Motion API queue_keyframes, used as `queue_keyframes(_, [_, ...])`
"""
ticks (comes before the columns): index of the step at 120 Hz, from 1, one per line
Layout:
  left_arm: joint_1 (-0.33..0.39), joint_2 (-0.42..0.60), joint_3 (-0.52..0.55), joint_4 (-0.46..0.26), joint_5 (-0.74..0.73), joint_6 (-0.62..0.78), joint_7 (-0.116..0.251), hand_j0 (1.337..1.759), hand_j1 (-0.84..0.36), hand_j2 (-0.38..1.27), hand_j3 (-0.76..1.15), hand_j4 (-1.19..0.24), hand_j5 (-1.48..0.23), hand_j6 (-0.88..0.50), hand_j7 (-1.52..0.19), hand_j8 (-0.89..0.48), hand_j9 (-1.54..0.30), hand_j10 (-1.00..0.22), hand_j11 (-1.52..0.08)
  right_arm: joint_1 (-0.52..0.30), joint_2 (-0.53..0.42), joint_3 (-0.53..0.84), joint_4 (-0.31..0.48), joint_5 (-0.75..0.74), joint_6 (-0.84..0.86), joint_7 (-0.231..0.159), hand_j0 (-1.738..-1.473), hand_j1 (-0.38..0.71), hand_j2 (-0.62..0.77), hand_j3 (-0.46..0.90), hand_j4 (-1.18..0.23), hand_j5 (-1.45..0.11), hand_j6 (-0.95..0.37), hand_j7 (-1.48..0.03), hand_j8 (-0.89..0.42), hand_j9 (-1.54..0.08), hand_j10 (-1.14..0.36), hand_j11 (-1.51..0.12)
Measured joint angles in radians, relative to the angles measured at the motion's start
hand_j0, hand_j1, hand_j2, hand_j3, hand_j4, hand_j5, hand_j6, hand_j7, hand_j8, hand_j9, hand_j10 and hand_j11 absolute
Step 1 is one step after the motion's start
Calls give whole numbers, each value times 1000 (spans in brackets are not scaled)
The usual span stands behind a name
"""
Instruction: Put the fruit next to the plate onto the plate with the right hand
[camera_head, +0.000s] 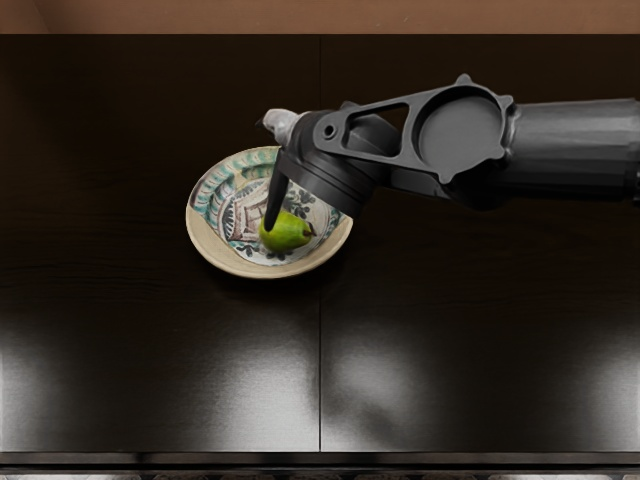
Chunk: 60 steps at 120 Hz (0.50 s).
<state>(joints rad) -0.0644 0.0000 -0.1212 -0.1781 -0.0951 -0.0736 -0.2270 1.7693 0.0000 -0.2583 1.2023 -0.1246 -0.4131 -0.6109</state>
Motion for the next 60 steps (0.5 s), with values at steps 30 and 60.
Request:
queue_keyframes(30, [0, 0, 0, 0, 0, 0, 0, 1658, 337, 2, 0, -10, -13, -10, -13, -10, -13, -10, -13, -2, 0, 79, 91, 0, -89, 0, -1658, -332, 2, 0, -14, -34, -12, -30, -14, -30, -22, -30])
queue_keyframes(60, [0, 0, 0, 0, 0, 0, 0, 1658, 337, 2, 0, -10, -13, -10, -13, -10, -13, -10, -13, -98, -90, 277, 311, -3, -100, 0, -1658, -344, 1, 0, -5, -10, -5, -9, -5, -9, -7, -9])
